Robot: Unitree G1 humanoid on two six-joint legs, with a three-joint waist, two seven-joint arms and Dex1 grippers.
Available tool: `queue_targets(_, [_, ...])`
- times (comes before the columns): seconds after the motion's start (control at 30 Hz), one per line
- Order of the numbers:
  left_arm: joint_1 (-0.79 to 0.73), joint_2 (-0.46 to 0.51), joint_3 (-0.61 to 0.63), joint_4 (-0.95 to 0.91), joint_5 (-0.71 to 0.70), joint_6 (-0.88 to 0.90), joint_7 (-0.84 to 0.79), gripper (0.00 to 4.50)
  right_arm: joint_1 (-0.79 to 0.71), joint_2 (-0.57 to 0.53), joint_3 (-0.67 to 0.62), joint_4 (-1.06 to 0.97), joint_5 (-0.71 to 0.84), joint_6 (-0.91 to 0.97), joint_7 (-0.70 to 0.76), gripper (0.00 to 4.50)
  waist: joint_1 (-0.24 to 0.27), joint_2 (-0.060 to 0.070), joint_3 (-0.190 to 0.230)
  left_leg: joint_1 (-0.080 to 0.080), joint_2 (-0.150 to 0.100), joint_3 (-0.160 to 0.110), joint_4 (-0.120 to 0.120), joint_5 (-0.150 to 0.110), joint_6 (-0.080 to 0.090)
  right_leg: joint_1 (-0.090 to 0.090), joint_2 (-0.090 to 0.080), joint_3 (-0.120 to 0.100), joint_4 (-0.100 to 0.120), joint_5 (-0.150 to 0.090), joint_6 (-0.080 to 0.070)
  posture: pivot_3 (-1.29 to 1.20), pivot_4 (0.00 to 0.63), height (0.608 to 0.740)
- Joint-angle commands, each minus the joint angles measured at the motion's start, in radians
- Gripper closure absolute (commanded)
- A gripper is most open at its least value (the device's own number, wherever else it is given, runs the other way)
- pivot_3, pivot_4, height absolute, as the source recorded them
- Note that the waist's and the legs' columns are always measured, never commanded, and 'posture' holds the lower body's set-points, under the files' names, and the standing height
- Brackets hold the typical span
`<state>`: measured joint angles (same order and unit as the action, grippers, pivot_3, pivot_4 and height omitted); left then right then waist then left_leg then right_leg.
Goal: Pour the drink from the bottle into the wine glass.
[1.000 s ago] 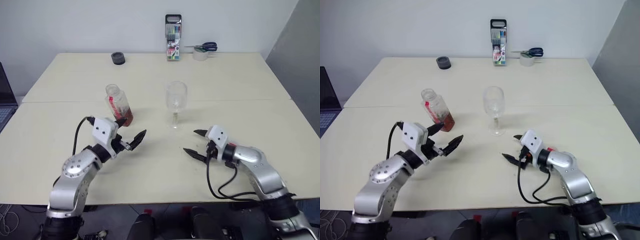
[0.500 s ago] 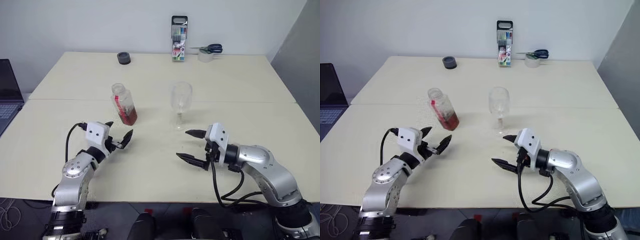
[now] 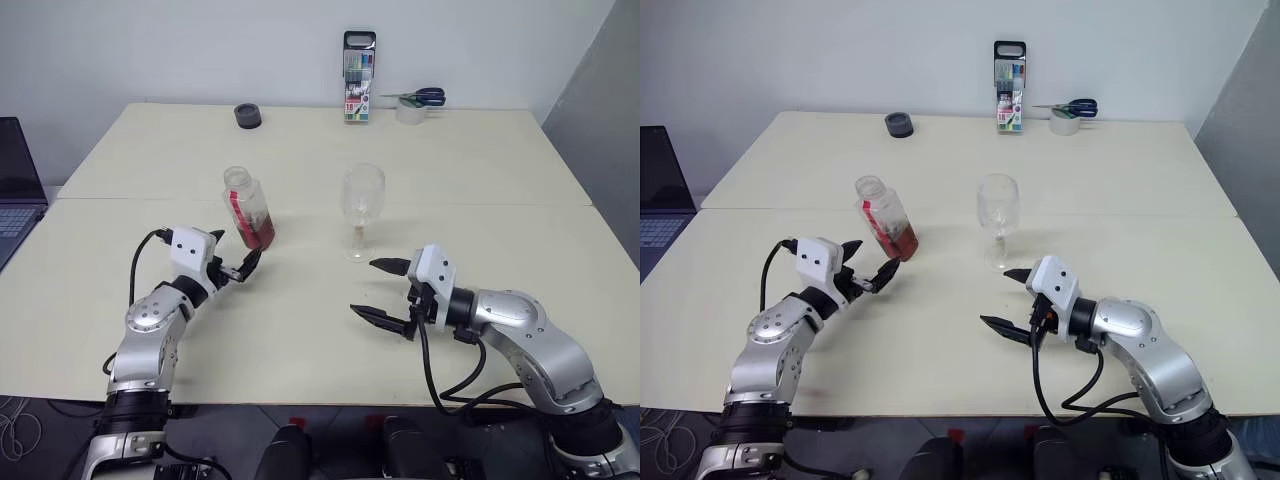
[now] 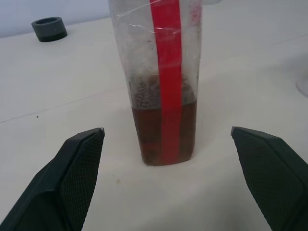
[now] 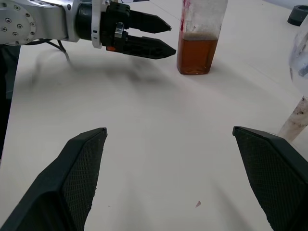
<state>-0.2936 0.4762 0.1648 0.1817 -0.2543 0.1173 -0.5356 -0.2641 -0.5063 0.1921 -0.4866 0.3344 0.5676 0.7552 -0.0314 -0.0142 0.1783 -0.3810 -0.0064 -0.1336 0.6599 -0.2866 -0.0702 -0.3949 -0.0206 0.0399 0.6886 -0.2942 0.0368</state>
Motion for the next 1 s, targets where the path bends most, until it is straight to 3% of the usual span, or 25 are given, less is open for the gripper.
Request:
queue_targets(0.03, [-0.046, 0.015, 0.008, 0.056, 0.019, -0.054, -0.014, 0.0, -0.022, -0.001, -0.004, -0.05, 0.011, 0.001, -0.008, 0.04, 0.0, 0.0, 0.0, 0.0, 0.0, 0.0, 0.0, 0.0, 0.0, 0.0, 0.0, 0.0, 0.0, 0.0, 0.0, 0.0, 0.15, 0.74])
queue_targets(0.57, [-0.208, -0.005, -0.043, 0.26, 0.069, -0.124, -0.056, 0.0, -0.041, 0.002, -0.007, -0.073, 0.024, 0.026, -0.014, 0.04, 0.0, 0.0, 0.0, 0.0, 0.0, 0.0, 0.0, 0.0, 0.0, 0.0, 0.0, 0.0, 0.0, 0.0, 0.0, 0.0, 0.15, 0.74])
queue_targets(1.0, [-0.282, -0.02, -0.043, 0.284, 0.072, -0.107, -0.043, 0.0, -0.064, -0.002, -0.023, -0.071, 0.068, 0.028, -0.008, 0.04, -0.001, 0.0, 0.0, 0.0, 0.0, 0.0, 0.0, 0.0, 0.0, 0.0, 0.0, 0.0, 0.0, 0.0, 0.0, 0.0, 0.15, 0.74])
